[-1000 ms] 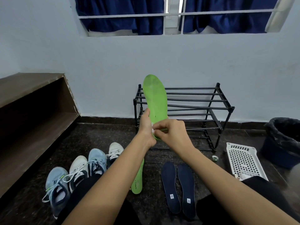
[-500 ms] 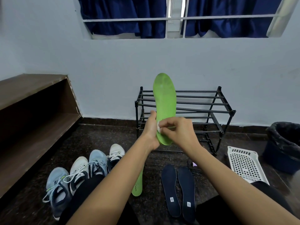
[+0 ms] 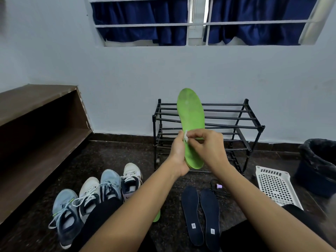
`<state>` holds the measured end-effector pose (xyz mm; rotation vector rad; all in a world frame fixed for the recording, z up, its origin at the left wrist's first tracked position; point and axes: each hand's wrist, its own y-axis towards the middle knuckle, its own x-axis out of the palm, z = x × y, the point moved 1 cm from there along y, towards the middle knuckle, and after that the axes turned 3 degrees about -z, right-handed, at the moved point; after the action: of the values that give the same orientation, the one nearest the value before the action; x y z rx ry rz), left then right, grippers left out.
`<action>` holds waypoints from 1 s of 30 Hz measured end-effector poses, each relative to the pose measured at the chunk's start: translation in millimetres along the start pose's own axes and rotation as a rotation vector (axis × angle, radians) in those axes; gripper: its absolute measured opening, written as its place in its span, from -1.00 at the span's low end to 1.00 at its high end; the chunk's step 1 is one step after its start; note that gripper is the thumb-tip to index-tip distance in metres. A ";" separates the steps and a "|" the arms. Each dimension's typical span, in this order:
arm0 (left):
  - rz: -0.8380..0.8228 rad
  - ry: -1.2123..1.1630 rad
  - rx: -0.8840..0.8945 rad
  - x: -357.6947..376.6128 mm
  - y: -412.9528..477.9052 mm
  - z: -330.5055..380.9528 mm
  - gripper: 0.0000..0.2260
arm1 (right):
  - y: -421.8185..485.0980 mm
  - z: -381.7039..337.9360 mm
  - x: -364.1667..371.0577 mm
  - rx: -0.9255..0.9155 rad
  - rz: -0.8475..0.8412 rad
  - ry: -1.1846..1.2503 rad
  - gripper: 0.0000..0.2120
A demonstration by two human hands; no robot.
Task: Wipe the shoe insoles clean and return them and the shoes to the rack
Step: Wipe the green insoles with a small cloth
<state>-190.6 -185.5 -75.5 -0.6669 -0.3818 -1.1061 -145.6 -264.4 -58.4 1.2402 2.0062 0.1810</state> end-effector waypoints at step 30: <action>0.102 0.026 0.084 -11.7 9.8 29.1 -0.52 | -18.1 -9.8 16.0 -0.065 -0.160 -0.037 -0.83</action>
<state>-185.4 -155.4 -63.7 -0.5912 -0.3659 -0.9953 -168.8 -258.1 -68.6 1.0302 2.0412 0.1432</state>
